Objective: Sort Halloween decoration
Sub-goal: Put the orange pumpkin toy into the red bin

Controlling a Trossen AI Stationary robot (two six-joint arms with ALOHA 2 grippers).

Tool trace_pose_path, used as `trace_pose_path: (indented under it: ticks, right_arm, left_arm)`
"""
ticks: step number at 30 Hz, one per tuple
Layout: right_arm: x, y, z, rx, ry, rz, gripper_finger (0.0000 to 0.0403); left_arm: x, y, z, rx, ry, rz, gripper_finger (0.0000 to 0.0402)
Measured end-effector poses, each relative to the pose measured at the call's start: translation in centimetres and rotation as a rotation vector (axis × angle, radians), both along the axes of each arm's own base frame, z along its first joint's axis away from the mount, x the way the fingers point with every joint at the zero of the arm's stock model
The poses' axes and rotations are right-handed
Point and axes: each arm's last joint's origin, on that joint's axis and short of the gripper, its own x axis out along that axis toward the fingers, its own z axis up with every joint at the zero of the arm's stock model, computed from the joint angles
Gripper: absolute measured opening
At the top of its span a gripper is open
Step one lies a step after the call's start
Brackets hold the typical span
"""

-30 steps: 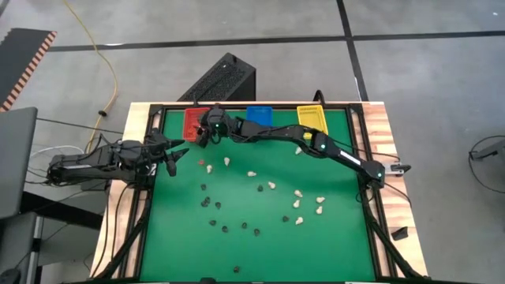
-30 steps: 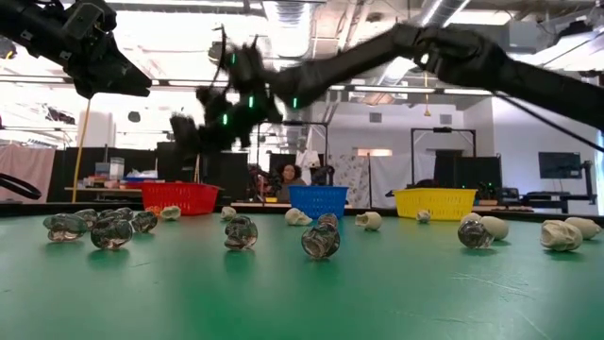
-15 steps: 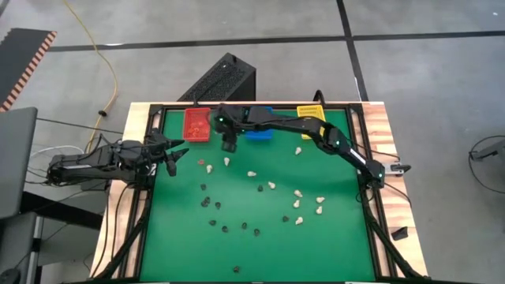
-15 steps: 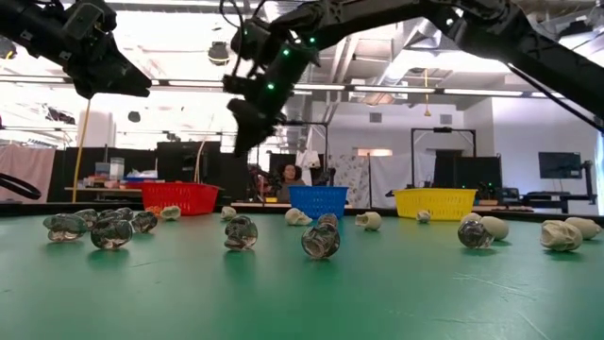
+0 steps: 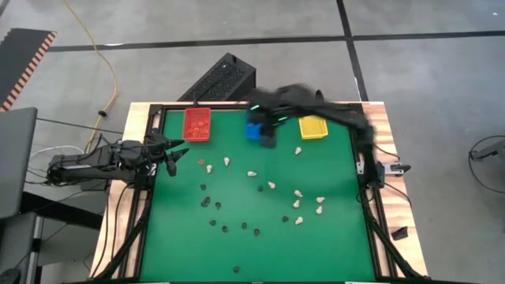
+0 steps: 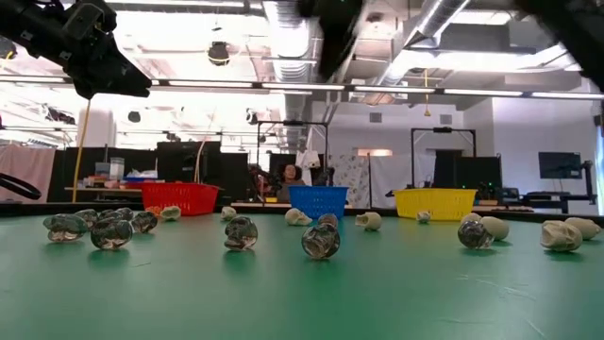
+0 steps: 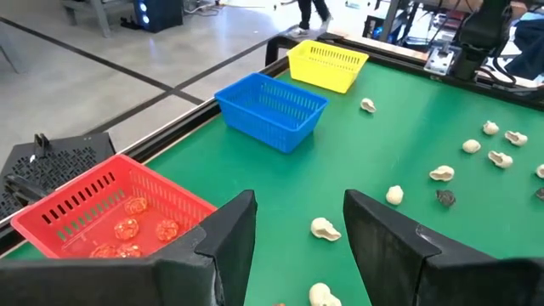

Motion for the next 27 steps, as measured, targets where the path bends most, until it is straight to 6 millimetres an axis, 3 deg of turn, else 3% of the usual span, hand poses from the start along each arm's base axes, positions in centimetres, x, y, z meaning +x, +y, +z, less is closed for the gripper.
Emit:
trace_pose_path:
  ticks: [4,7,10,13,17,22,25,27]
  right_arm:
    - [-7.3,2.3,5.7,-0.054,-0.101,-0.122,0.0201]
    - [-12.5,4.6,7.4,-0.134,-0.187,-0.204,0.0201]
    - [-17.7,6.8,7.0,-0.158,-0.308,-0.281,0.0200]
    - [-20.1,8.3,4.4,-0.119,-0.463,-0.295,0.0200]
    - [-20.2,9.7,-0.6,-0.078,-0.620,-0.243,0.0200]
    - [-17.1,10.6,-8.0,-0.096,-0.723,-0.135,0.0200]
    - [-15.5,11.1,-10.0,-0.115,-0.860,-0.082,0.0200]
    - [-14.4,11.1,-12.1,-0.124,-0.860,-0.074,0.0201]
  left_arm:
    - [0.0,0.0,0.0,0.001,0.000,0.000,0.0169]
    - [0.0,0.0,0.0,0.001,0.000,0.000,0.0169]
    - [0.0,0.0,0.0,0.002,0.000,0.000,0.0169]
    - [0.0,0.0,0.0,0.002,0.001,-0.001,0.0169]
    - [0.0,0.0,0.0,0.001,0.000,0.000,0.0169]
    - [0.0,0.0,0.0,0.001,0.000,0.001,0.0169]
    - [0.0,0.0,0.0,0.001,-0.001,0.001,0.0169]
    - [0.0,0.0,0.0,0.001,-0.002,0.002,0.0169]
